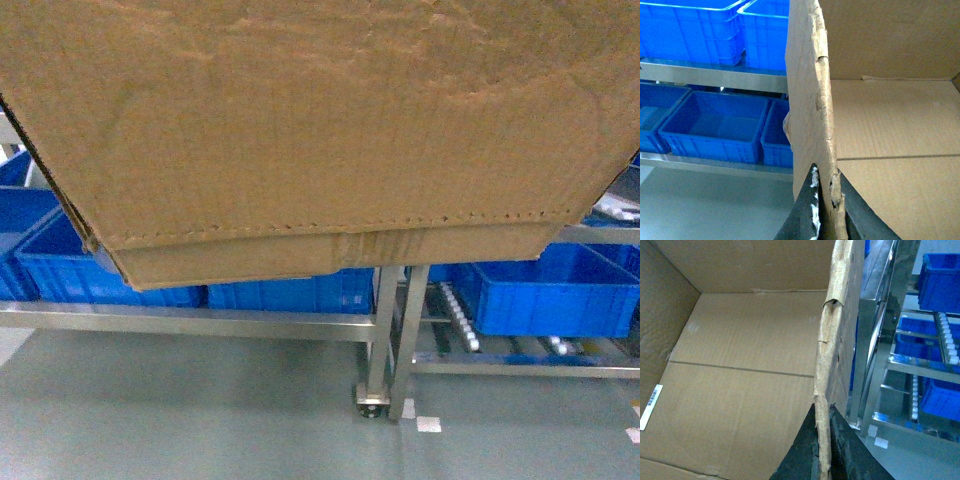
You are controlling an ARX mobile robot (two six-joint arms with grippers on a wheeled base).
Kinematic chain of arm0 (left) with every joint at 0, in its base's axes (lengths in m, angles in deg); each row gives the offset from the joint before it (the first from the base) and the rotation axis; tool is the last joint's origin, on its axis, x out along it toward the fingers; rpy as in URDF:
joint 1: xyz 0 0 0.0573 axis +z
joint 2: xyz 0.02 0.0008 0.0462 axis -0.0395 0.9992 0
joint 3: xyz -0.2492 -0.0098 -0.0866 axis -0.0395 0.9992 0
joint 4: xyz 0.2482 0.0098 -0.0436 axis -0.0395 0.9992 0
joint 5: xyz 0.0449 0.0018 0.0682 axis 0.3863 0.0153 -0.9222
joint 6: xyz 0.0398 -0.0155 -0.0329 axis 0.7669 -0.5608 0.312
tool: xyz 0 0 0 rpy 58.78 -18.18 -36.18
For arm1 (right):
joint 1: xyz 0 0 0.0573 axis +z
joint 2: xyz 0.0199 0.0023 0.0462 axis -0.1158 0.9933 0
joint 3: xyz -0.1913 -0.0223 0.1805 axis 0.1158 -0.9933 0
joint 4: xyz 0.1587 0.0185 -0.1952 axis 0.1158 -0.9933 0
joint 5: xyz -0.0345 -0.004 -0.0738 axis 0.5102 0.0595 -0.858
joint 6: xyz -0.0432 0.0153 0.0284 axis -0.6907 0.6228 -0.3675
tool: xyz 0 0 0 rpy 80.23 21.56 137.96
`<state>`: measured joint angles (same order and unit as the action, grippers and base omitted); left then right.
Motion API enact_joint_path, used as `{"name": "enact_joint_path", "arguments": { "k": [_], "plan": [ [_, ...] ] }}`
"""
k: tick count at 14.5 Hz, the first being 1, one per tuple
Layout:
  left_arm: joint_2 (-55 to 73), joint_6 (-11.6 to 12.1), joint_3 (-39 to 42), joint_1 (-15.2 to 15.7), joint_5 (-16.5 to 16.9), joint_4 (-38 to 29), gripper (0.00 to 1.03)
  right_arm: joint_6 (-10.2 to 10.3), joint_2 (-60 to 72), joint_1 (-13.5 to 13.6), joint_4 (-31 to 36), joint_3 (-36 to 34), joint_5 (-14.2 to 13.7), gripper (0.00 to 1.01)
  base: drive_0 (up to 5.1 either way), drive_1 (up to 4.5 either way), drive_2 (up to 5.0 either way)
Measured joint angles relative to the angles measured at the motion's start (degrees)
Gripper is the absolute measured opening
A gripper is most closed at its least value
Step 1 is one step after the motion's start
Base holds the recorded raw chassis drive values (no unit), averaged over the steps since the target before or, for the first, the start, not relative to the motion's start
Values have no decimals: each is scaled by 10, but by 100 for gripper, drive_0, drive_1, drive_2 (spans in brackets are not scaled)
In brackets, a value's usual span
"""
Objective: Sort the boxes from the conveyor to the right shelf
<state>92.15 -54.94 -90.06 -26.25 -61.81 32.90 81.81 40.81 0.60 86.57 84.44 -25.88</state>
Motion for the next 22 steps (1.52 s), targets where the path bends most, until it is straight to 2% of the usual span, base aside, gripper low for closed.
{"name": "enact_joint_path", "arguments": {
  "k": [6,14,18,22],
  "plan": [
    [0,0,0,-3,0,-3,3,0,-1,-1,1,0,0,2,439,-423,-20],
    [0,0,0,-3,0,-2,3,0,-1,-2,0,0,0,2,407,-68,-335],
    [0,0,0,-3,-1,-4,3,0,-1,-1,1,0,0,2,453,-227,-227],
    [0,0,0,-3,0,-2,3,0,-1,-2,-2,0,0,2,384,38,-389]
  ]
}}
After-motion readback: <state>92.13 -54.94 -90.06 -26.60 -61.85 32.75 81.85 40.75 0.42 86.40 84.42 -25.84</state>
